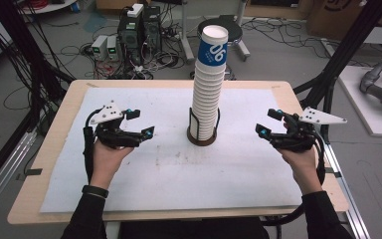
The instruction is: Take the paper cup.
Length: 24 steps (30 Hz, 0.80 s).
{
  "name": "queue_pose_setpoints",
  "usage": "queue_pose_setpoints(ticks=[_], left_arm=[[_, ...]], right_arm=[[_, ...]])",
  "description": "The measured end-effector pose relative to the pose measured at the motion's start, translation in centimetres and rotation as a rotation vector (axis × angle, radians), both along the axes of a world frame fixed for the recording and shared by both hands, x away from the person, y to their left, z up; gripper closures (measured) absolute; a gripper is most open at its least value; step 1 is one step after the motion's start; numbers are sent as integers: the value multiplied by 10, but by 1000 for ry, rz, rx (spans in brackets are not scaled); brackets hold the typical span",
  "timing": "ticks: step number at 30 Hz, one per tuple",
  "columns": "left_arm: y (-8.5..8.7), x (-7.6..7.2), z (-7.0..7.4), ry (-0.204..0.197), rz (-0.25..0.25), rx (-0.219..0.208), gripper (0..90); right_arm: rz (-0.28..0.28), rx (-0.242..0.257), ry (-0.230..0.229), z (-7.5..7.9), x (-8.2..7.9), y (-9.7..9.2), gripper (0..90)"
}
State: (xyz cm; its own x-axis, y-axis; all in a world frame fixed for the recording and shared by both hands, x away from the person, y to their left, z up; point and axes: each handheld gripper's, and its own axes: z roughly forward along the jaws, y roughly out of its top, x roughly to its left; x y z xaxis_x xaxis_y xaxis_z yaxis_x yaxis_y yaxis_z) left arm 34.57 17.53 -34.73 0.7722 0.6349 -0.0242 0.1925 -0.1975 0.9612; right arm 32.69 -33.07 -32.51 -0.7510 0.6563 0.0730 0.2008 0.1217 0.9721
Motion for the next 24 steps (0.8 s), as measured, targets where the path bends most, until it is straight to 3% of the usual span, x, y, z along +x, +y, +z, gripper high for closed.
queue_pose_setpoints(ticks=[24], left_arm=[[-1,1,3,8,-18,-18,177]], right_arm=[[62,4,-52,35,34,40,200]])
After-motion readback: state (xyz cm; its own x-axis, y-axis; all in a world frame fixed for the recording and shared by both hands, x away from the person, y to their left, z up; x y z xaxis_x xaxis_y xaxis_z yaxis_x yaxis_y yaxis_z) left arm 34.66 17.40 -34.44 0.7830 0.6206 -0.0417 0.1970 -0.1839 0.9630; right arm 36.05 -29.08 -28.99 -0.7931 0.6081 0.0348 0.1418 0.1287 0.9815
